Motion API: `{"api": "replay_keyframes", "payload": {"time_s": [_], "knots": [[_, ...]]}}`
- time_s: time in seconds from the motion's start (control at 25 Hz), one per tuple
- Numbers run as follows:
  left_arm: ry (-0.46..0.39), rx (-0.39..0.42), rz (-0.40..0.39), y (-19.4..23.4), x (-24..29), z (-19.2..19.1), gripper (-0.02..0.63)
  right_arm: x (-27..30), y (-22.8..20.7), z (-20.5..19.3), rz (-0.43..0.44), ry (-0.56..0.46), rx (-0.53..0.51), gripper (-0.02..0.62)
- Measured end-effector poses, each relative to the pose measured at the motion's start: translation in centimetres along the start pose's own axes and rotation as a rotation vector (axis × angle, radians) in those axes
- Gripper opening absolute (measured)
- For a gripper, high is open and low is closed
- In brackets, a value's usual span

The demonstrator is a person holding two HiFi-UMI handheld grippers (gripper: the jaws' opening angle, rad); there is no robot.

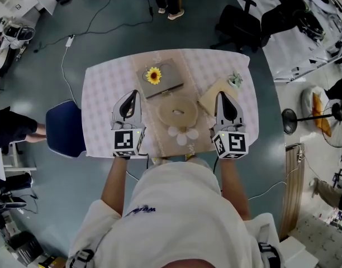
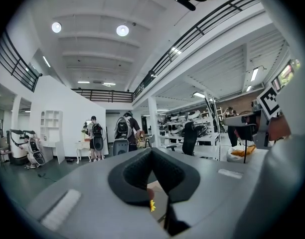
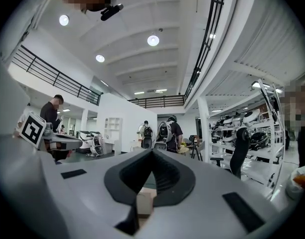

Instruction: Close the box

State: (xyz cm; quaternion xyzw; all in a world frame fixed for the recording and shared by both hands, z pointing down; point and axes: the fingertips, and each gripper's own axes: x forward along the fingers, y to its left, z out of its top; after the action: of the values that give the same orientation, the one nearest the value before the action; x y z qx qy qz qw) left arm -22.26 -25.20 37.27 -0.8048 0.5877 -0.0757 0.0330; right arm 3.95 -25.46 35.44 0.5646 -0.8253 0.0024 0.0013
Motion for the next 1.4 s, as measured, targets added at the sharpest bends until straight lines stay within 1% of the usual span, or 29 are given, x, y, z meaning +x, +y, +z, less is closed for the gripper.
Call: {"api": "replay_keyframes", "payload": {"time_s": [0.16, 0.4, 0.64, 1.12, 1.28, 1.4], "knots": [[-0.002, 0.014, -0.009, -0.4, 0.0, 0.3, 0.000, -0.2, -0.4, 0.0, -0.001, 0.003, -0.006, 0.002], [0.001, 0.013, -0.016, -0.8, -0.2, 0.3, 0.000, -0.2, -0.3, -0.2, 0.012, 0.012, -0.007, 0.002], [-0.022, 0.022, -0.021, -1.1, -0.2, 1.7, 0.000, 0.1, 0.0, 0.2, 0.033, 0.013, -0.013, 0.002], [-0.013, 0.023, -0.020, -1.6, -0.6, 1.4, 0.000, 0.1, 0.6, 0.1, 0.059, 0.021, -0.020, 0.002], [-0.011, 0.017, -0.017, -1.5, -0.8, 1.0, 0.000, 0.2, 1.0, -0.2, 0.069, 0.026, -0.024, 0.002], [-0.009, -0.006, -0.013, -1.2, -0.8, 0.8, 0.000, 0.4, 1.0, -0.2, 0.072, 0.026, -0.024, 0.002]]}}
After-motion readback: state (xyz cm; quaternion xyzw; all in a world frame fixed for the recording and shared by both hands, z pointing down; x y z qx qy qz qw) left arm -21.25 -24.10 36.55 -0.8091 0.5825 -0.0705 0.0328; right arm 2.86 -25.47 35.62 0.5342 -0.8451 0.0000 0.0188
